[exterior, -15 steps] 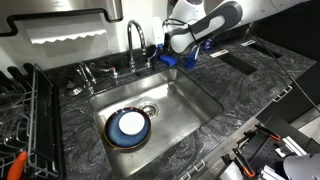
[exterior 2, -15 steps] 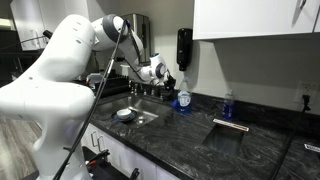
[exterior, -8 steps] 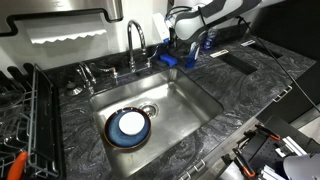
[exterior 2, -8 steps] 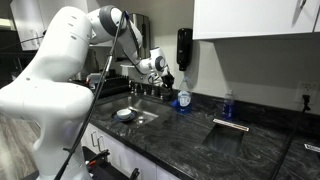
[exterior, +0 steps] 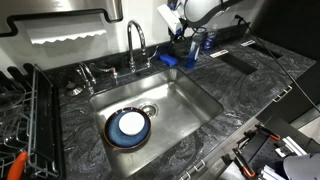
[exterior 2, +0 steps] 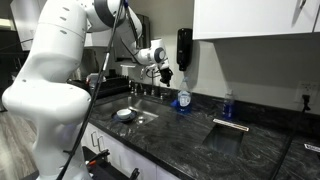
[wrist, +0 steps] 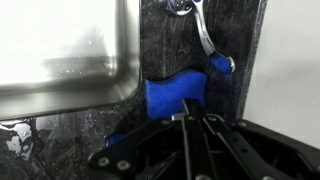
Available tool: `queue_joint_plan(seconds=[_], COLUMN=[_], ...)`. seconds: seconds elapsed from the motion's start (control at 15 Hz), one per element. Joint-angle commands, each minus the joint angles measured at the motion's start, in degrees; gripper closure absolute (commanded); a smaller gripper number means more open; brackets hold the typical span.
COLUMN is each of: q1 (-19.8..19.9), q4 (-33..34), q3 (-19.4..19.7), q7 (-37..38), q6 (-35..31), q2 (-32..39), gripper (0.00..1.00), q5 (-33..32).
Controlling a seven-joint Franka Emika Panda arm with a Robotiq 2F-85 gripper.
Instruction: Close the faucet
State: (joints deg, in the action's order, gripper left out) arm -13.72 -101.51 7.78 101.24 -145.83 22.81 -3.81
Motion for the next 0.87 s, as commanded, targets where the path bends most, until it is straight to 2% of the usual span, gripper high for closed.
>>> queue_joint_plan(seconds=[0.0, 0.13, 0.73, 0.8], q1=[2.9, 3.4, 4.0, 4.1], q4=[-3.0, -3.3, -2.0, -1.8], q3=[-3.2, -3.7, -5.9, -6.0], q7=[-5.4, -6.7, -8.6, -8.6], q6=[1.8, 2.2, 11.5, 12.3], q2=[-4.0, -4.8, -6.2, -6.2], gripper=[0.74, 0.67, 0.03, 0.01], q5=[1.3, 1.5, 3.5, 3.7])
